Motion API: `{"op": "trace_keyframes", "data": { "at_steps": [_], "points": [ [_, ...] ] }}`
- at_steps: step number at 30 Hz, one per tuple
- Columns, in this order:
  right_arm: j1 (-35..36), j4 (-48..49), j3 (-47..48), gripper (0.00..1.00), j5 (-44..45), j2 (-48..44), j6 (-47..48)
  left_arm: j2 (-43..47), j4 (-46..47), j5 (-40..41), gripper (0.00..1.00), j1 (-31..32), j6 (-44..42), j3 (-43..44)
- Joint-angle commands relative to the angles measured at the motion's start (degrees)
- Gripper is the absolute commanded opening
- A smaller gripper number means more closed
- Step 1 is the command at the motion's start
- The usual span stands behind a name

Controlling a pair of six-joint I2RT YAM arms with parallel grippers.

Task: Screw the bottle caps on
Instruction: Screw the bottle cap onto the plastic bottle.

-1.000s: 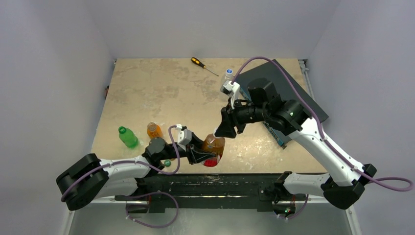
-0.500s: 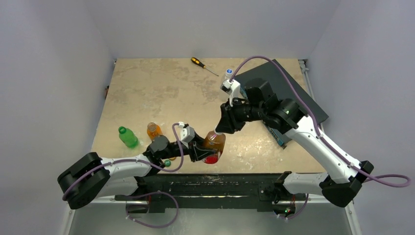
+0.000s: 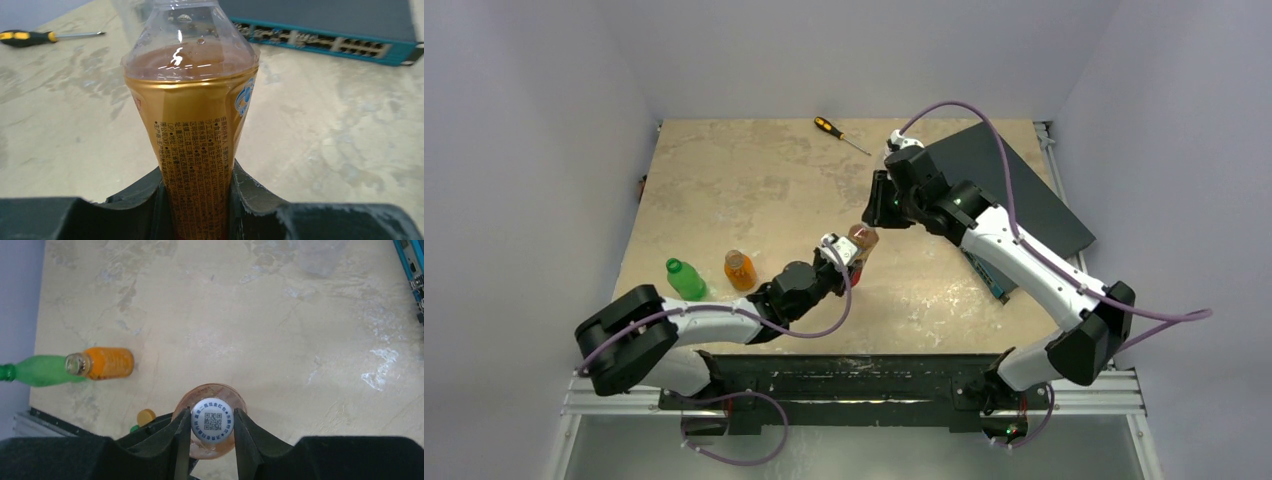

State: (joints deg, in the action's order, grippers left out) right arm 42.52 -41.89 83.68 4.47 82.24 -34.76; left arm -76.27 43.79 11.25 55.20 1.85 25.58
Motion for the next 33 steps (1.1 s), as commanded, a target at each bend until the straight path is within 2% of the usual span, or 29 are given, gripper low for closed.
{"op": "trace_keyframes", "data": {
  "at_steps": [1, 3, 5, 7, 8, 9, 10, 11, 13, 14, 21, 25, 29, 33],
  "points": [
    [2.74, -2.42, 0.37, 0.01, -0.74, 5.37, -9.85, -3.91, 15.95, 15.67, 0.0, 3.86, -9.89, 9.34],
    [2.74, -2.2, 1.36, 0.04, -0.14, 6.04, -10.67, -5.04, 15.58, 17.13, 0.0, 4.39, -9.97, 10.13],
    [2.74, -1.78, 2.32, 0.12, -0.16, 5.9, -10.81, -5.01, 15.15, 16.59, 0.0, 4.48, -9.02, 9.52],
    [2.68, -1.3, 3.05, 0.26, -1.72, 4.8, -11.1, -4.03, 13.37, 14.85, 0.0, 4.48, -7.75, 8.26],
    [2.61, -0.8, 3.37, 0.36, -0.76, 3.87, -10.64, -3.23, 12.63, 13.12, 0.0, 4.43, -6.92, 7.35],
    [2.44, -0.79, 3.86, 0.06, -0.03, 2.85, -10.07, -2.62, 11.69, 10.37, 0.0, 4.0, -6.19, 6.61],
    [2.09, -0.89, 4.59, 0.51, 0.24, 1.84, -9.28, -1.98, 9.64, 7.69, 0.0, 3.67, -5.2, 6.2],
    [1.56, -0.98, 5.26, 0.64, 0.23, 0.88, -8.45, -1.36, 7.6, 4.92, 0.0, 3.23, -3.91, 5.8],
    [0.42, -0.94, 6.23, 0.83, 0.05, -1.2, -6.5, -0.22, 5.82, -1.62, 0.0, 1.67, 0.45, 4.06],
    [0.01, -0.77, 6.53, 0.96, 0.13, -2.39, -5.41, 0.37, 5.6, -4.81, 0.0, 0.52, 2.36, 3.16],
    [-3.06, 3.04, 2.15, 0.99, -4.33, -12.02, 7.04, 3.93, 5.28, -26.96, 0.0, -5.43, 11.84, -0.26],
    [-6.12, 6.99, -3.59, 0.99, -15.24, -17.43, 13.96, 5.27, 11.1, -38.75, 0.0, -8.04, 18.83, -2.79],
    [-6.55, 8.5, -7.66, 0.93, -25.55, -20.72, 18.13, 5.1, 21.88, -48.15, 0.0, -10.78, 28.05, -6.29],
    [-6.61, 13.36, -11.55, 0.84, -33.24, -23.43, 18.55, 1.88, 39.39, -54.5, 0.0, -13.0, 39.4, -10.24]
  ]
}}
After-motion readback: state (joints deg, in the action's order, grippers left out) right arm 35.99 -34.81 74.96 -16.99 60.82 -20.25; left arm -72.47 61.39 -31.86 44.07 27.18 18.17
